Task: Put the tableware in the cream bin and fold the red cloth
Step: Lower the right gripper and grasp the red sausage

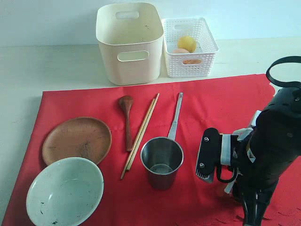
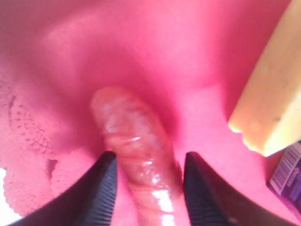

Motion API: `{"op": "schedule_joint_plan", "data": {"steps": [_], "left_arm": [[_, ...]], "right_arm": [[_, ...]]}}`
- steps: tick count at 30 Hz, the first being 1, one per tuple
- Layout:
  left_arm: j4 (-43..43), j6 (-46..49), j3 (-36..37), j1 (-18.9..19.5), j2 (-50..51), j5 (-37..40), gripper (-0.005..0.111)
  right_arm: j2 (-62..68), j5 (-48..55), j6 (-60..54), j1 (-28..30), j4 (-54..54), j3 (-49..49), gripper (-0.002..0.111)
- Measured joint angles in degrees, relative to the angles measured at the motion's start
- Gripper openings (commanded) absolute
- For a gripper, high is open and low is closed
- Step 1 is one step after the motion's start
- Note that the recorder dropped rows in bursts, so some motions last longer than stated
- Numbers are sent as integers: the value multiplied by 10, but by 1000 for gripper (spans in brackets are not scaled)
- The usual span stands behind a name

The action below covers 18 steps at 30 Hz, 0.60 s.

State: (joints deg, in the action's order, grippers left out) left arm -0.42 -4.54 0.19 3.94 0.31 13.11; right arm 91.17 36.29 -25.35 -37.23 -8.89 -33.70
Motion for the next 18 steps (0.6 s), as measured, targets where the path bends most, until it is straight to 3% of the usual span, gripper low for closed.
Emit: {"op": "schedule_joint_plan", "data": {"steps": [8, 18], "left_arm": [[0, 0, 0, 0, 0, 0, 2], [0, 0, 0, 0, 0, 0, 2]], "right_arm": [[0, -1, 0, 0, -1, 0, 1], [-6, -1, 1, 0, 5, 0, 0]]}}
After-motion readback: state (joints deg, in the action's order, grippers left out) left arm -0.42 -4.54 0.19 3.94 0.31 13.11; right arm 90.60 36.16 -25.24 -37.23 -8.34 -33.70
